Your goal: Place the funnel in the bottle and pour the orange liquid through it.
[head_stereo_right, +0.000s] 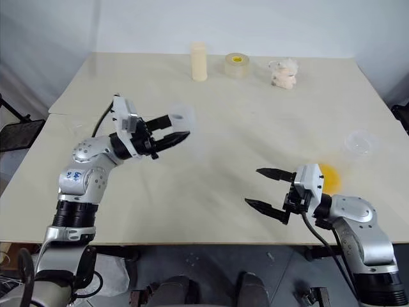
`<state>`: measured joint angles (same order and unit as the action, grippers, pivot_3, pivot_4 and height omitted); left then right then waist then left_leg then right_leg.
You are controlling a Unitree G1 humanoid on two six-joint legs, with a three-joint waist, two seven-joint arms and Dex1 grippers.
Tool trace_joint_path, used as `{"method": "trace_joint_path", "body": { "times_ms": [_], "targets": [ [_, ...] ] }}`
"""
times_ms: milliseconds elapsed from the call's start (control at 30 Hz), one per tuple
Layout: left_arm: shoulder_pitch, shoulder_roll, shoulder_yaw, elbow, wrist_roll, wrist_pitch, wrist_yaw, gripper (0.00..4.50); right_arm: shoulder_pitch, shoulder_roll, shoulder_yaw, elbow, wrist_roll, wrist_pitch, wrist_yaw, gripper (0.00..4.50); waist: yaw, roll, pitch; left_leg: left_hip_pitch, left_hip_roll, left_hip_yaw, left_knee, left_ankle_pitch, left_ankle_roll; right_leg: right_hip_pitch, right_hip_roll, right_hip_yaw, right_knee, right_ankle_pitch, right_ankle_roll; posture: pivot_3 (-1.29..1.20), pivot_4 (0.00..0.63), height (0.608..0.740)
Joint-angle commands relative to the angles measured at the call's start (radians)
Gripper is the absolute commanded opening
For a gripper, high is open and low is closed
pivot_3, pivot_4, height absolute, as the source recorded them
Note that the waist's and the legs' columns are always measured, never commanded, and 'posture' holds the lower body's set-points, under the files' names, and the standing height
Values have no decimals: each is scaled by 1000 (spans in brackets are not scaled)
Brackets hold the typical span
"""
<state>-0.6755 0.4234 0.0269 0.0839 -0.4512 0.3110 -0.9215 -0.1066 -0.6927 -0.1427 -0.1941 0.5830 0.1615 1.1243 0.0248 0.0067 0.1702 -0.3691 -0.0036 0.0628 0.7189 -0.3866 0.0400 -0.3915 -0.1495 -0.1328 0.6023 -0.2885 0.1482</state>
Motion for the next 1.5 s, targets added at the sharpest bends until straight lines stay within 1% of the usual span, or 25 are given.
{"method": "trace_joint_path", "body": {
  "times_ms": [33, 233, 400, 600, 633, 667, 800, 1100, 1267, 1333, 1500],
  "targets": [
    [26, -39, -55, -106, -10, 35, 17, 2246, -13, -11, -42, -11, 15, -8, 3, 4500, 1, 0, 0, 0, 0, 0, 0, 0, 0, 0, 0, 0, 0, 0, 0, 0, 150, 740],
    [52, -65, -139, -80, 79, -10, 26, 2246, -16, 9, -30, -39, 7, 2, -31, 4500, 0, 0, 0, 0, 0, 1, 0, 0, 0, 0, 0, 0, 0, 0, 0, 0, 150, 740],
    [49, -106, -154, -27, 109, -40, 50, 2246, -1, 21, -24, -72, 4, 15, -64, 4500, 4, 0, 0, 0, 0, 0, 0, 0, 0, 0, 0, 0, 0, 0, 0, 0, 150, 740],
    [54, -129, -165, -3, 126, -46, 54, 2246, 12, 31, -23, -100, 1, 23, -96, 4500, 2, 0, 0, 0, 0, 0, 0, 0, 0, 0, 0, 0, 0, 0, 0, 0, 150, 740],
    [55, -130, -165, -4, 128, -45, 54, 2969, 13, 33, -24, -103, 1, 24, -100, 4500, 2, 0, 0, 0, 0, 1, 0, 0, 0, 0, 0, 0, 0, 0, 0, 0, 150, 740],
    [55, -131, -163, -6, 128, -43, 55, 3202, 14, 34, -24, -105, 0, 23, -104, 4500, 3, 0, 0, 0, 0, 1, 0, 0, 0, 0, 0, 0, 0, 0, 0, 0, 150, 740],
    [55, -121, -168, -18, 129, -28, 36, 4468, 17, 36, -27, -108, -2, 21, -113, 4500, 2, 0, 0, 0, 0, 1, 0, 0, 0, 0, 0, 0, 0, 0, 0, 0, 150, 740],
    [50, -84, -166, -68, 126, 26, 12, 4468, 22, 34, -35, -100, -5, 11, -111, 4500, 2, 0, 0, 0, 0, 0, 0, 0, 0, 0, 0, 0, 0, 0, 0, 0, 150, 740],
    [21, -26, -174, -96, 119, 76, -46, 4468, 21, 33, -37, -90, -9, 5, -107, 4500, 2, 0, 0, 0, 0, 0, 0, 0, 0, 0, 0, 0, 0, 0, 0, 0, 150, 740],
    [-5, 22, -195, -99, 137, 118, -80, 4468, 18, 33, -37, -82, -12, -2, -103, 4500, 2, 0, 0, 0, 0, 0, 0, 0, 0, 0, 0, 0, 0, 0, 0, 0, 150, 740],
    [-42, 64, -157, -106, 116, 162, -74, 4468, 16, 29, -42, -67, -15, -14, -95, 4500, 2, 0, 0, 0, 0, 0, 0, 0, 0, 0, 0, 0, 0, 0, 0, 0, 150, 740]
  ]
}}
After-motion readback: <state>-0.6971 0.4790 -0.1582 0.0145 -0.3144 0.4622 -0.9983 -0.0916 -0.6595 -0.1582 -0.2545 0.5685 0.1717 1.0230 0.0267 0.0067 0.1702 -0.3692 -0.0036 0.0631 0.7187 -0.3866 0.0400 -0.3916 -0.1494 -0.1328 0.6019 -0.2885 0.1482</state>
